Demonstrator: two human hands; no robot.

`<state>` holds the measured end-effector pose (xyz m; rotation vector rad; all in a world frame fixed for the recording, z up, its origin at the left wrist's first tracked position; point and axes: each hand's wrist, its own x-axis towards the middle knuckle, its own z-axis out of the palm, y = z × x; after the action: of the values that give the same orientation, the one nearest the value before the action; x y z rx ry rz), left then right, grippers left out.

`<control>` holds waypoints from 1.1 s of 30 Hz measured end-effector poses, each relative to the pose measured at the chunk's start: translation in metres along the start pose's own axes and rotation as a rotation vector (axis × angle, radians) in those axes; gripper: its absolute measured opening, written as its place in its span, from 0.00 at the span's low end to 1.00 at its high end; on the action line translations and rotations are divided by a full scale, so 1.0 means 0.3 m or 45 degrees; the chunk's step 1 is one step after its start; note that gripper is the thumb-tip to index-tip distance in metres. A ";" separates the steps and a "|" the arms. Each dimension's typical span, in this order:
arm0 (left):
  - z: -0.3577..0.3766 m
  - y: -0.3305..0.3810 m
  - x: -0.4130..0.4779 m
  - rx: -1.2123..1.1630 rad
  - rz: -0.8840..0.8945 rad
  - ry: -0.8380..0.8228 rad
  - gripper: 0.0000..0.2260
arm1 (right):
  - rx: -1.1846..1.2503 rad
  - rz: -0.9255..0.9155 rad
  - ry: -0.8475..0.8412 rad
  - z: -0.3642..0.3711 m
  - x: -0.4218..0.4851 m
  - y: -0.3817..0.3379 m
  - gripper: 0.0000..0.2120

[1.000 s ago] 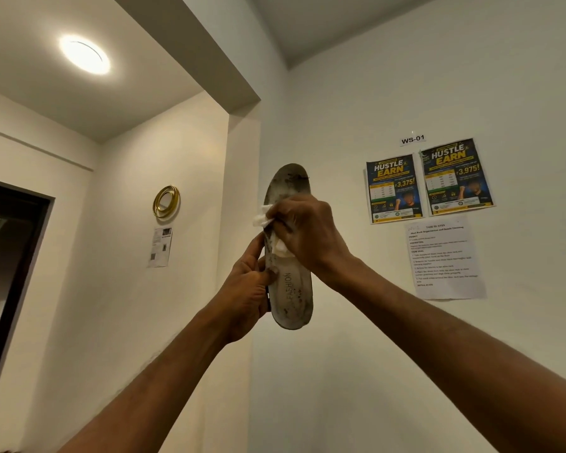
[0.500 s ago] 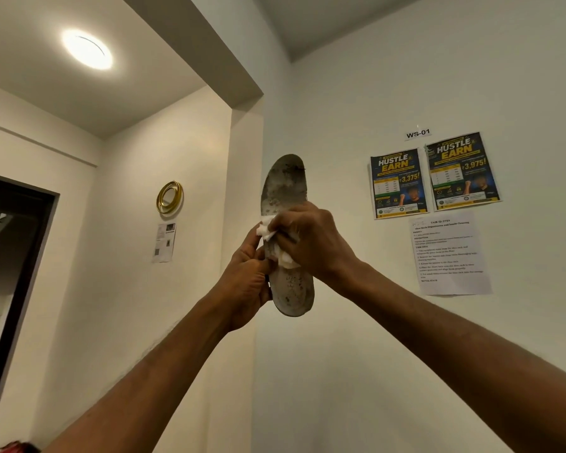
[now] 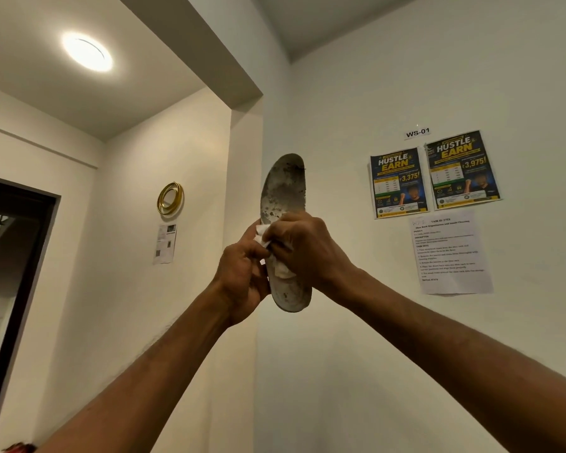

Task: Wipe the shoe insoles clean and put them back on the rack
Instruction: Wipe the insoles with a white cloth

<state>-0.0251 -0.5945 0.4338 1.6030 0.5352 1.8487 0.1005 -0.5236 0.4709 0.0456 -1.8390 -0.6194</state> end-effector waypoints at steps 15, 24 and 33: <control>-0.027 -0.001 0.036 0.119 0.067 0.303 0.15 | 0.103 -0.128 -0.129 0.034 -0.052 -0.056 0.06; -0.047 0.013 0.041 0.073 0.062 0.444 0.18 | 0.087 -0.122 -0.294 0.040 -0.109 -0.045 0.08; -0.035 0.017 0.037 0.044 0.096 0.520 0.17 | 0.083 -0.073 -0.309 0.031 -0.123 -0.053 0.07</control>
<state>-0.0372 -0.5895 0.4435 1.2815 0.6915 2.2507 0.1012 -0.5216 0.4297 0.0688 -2.0991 -0.6262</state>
